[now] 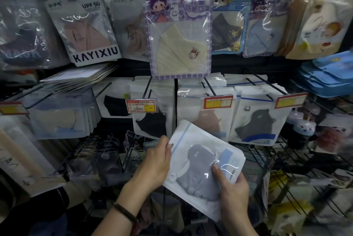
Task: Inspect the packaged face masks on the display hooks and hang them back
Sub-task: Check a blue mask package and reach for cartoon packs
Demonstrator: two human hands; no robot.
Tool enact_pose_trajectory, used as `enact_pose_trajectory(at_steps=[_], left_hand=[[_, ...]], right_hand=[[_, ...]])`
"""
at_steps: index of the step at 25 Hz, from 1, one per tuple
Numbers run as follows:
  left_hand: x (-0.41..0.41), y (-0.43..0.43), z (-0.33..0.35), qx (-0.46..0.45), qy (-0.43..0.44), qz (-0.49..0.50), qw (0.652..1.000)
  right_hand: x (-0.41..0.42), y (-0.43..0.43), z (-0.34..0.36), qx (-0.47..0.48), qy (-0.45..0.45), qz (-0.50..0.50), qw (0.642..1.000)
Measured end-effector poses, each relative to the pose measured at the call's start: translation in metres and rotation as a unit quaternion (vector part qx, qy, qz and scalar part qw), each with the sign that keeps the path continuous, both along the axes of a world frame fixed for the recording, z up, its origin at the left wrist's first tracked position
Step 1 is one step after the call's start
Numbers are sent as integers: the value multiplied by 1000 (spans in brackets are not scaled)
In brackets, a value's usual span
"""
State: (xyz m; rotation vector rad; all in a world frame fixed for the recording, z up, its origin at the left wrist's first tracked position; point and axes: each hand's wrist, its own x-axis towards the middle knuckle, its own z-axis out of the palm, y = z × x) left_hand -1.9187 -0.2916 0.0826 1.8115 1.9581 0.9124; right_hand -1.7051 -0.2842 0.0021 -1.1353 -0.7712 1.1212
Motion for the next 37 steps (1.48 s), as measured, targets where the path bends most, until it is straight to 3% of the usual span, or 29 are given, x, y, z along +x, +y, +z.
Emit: enact_pose_trajectory(at_steps=[10, 13, 15, 18, 21, 25, 31, 37], left_hand=[[5, 7, 13, -13, 83, -2, 996], [3, 7, 23, -6, 106, -50, 993], [5, 9, 32, -18, 132, -89, 987], [9, 15, 46, -44, 165, -127, 977], [12, 15, 61, -36, 191, -152, 969], [10, 14, 65, 80, 228, -153, 958], [12, 21, 55, 139, -79, -63, 985], [38, 44, 74, 161, -117, -43, 979]], right_hand=[[2, 8, 1, -18, -10, -7, 1000], [8, 6, 17, -39, -156, -72, 984], [13, 7, 41, 55, -268, -106, 956], [17, 24, 77, 186, -345, 22, 920], [16, 45, 97, 193, -257, 185, 929], [16, 53, 103, 168, -107, 237, 951], [26, 51, 110, 150, -38, 171, 973], [34, 65, 134, 131, -19, 138, 982]])
